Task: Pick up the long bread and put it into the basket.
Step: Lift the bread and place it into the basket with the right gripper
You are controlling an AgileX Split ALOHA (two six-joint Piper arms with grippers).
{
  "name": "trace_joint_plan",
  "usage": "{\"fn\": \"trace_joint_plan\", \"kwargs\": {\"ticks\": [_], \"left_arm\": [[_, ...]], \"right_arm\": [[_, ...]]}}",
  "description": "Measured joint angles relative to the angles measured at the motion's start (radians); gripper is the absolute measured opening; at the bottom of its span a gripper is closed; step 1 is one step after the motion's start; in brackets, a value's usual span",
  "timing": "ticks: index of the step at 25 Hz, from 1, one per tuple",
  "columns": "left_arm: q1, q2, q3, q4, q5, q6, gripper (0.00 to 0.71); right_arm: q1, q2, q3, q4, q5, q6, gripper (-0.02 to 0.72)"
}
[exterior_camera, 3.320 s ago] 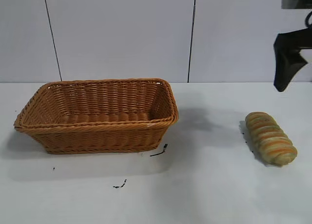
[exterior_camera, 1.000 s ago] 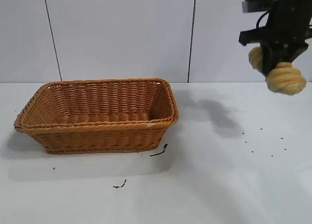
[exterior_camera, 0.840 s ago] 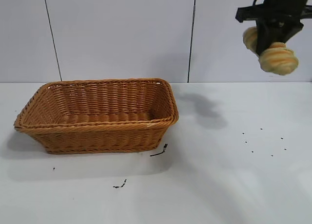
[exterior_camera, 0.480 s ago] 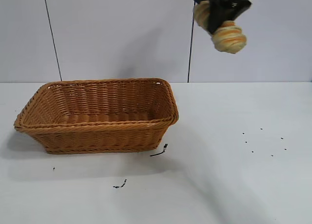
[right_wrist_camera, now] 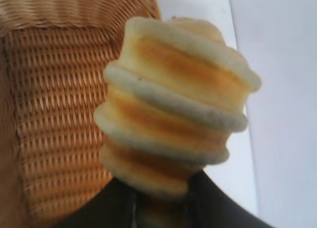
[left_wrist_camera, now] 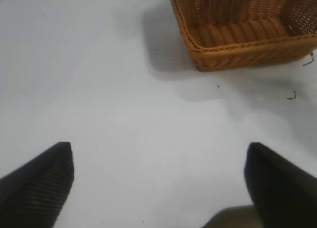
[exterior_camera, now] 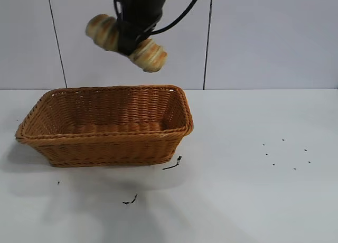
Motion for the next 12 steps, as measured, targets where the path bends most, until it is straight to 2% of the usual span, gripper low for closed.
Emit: {"fn": "trace_joint_plan", "kwargs": {"ticks": [5, 12], "left_arm": [[0.0, 0.0, 0.0, 0.0, 0.0, 0.0, 0.696], [0.0, 0.0, 0.0, 0.0, 0.0, 0.0, 0.696]], "right_arm": [[-0.015, 0.068, 0.0, 0.002, -0.034, -0.001, 0.134], [-0.019, 0.112, 0.008, 0.047, -0.042, -0.001, 0.134]]}}
